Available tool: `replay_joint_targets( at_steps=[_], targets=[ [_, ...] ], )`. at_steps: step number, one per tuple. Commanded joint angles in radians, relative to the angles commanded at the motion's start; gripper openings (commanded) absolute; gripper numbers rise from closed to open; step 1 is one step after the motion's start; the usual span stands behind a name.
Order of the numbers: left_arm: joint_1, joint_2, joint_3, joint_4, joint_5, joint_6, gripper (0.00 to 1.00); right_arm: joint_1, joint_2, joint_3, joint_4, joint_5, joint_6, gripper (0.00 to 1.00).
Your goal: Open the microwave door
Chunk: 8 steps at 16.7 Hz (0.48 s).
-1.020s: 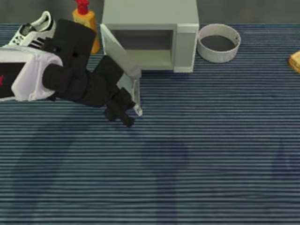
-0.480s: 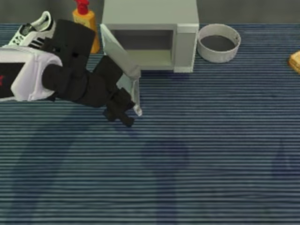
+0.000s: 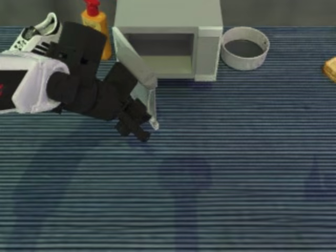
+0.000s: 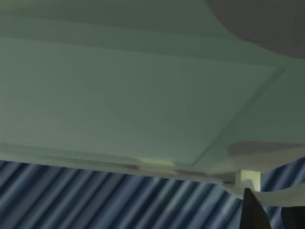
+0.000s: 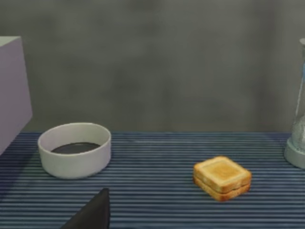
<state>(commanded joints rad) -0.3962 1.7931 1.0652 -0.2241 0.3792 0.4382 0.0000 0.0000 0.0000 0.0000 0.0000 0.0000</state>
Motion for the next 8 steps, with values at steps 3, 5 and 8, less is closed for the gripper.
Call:
replay_joint_targets(
  at_steps=[3,5,8],
  targets=[
    [-0.005,0.0,-0.004,-0.002,0.008,-0.001,0.0,0.0,0.0,0.0,0.0,0.0,0.0,1.0],
    [0.005,0.0,-0.002,-0.012,0.018,0.021,0.0,0.0,0.0,0.0,0.0,0.0,0.0,1.0],
    [0.023,-0.003,0.002,-0.026,0.039,0.059,0.0,0.0,0.0,0.0,0.0,0.0,0.0,1.0]
  ],
)
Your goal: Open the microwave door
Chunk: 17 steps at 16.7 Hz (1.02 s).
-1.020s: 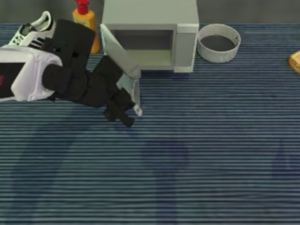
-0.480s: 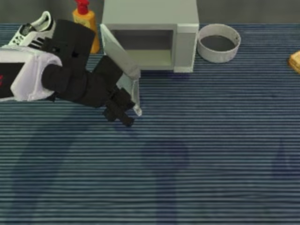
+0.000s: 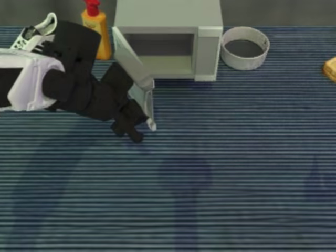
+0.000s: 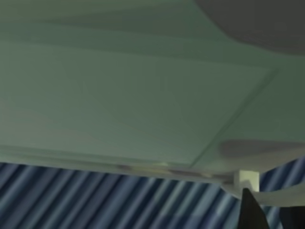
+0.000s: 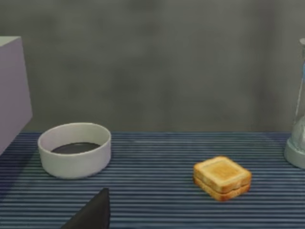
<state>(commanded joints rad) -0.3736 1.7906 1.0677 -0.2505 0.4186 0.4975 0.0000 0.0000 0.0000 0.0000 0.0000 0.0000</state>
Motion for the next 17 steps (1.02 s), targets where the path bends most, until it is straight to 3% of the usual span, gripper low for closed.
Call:
replay_joint_targets(
  at_steps=[17],
  targets=[
    [0.013,0.0,0.001,-0.014,0.016,0.028,0.0,0.0,0.0,0.0,0.0,0.0,0.0,1.0]
  ],
)
